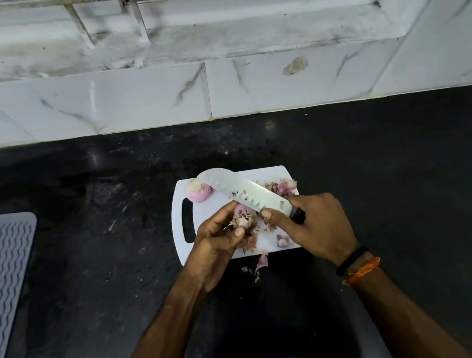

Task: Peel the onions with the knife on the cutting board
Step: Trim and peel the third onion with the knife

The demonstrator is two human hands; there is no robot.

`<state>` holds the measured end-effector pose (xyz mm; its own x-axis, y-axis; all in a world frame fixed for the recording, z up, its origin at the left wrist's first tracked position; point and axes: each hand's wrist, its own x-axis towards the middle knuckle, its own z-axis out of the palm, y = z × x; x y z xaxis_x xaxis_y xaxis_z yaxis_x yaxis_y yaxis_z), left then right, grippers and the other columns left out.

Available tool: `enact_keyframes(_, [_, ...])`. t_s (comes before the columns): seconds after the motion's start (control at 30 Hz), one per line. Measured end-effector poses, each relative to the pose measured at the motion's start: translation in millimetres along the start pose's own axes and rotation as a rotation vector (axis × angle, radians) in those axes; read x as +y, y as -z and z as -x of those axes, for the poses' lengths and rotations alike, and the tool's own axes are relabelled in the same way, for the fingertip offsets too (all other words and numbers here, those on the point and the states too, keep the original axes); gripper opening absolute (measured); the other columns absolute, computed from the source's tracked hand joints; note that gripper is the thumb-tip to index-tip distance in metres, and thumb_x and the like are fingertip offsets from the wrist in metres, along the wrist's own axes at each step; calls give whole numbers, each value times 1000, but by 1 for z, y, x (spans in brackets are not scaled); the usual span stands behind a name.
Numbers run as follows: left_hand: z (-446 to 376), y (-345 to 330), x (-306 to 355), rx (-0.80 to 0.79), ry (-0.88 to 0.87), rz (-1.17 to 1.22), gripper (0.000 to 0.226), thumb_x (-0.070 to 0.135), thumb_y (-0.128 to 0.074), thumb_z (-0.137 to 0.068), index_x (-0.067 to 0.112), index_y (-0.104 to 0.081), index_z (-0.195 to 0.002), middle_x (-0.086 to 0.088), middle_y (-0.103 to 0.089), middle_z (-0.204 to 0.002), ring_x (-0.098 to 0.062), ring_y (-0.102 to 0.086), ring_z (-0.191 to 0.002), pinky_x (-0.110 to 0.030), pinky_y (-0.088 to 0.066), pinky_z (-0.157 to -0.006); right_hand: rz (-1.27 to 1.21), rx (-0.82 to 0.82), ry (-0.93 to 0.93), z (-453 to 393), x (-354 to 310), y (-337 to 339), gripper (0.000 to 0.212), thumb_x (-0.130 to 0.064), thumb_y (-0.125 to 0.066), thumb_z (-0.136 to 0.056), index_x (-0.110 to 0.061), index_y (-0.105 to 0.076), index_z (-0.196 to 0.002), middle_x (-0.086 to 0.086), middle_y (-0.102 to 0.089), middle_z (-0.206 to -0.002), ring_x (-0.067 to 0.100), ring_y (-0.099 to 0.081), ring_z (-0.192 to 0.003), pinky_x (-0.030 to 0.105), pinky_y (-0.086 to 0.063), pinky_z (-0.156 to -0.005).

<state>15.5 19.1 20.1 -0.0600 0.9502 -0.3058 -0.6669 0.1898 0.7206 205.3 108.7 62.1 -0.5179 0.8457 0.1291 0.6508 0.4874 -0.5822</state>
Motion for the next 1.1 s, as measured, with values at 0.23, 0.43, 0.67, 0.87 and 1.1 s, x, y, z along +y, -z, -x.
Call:
enact_keyframes(0.23, [0,-1,1,-12,11,-10,59,-4,-60,-81,0,-53,-139,-20,-63,-131,-31,-60,-116,-36,-53,-93,38,-14,14,-1,-4,0,38,-64,-61,-88,-29,-71,-77,-25,-33,-43,-3,-48,-45,11,-22,-47])
enact_keyframes(0.43, [1,-2,2,-6,1,-2,56,6,-74,-78,5,-62,-132,-20,-65,-128,-32,-63,-113,-39,-53,-93,10,-55,28,2,-5,-4,40,-68,-59,-88,-43,-43,-61,-19,-52,-47,0,-53,-47,14,-29,-46])
enact_keyframes(0.67, [1,-2,3,-8,-35,-83,51,-6,-62,-77,12,-68,-125,-18,-66,-128,-30,-61,-120,-36,-53,-96,53,-35,-24,-4,-3,-1,47,-65,-60,-88,-38,-38,-55,-17,-36,-44,2,-39,-40,18,-21,-47])
enact_keyframes(0.87, [-3,6,-3,80,-73,-178,69,-3,-71,-74,13,-54,-139,-30,-58,-130,-43,-57,-124,-54,-48,-104,88,-110,-2,0,4,-5,68,-82,-40,-85,-21,-67,-70,-12,-50,-47,5,-49,-45,26,-36,-45])
enact_keyframes(1.1, [-4,5,1,157,-120,-254,65,7,-84,-60,-1,-58,-120,-19,-66,-115,-34,-65,-103,-42,-56,-85,72,-74,-45,-2,3,-4,47,-73,-50,-88,-34,-49,-61,-15,-39,-45,5,-45,-43,15,-22,-47])
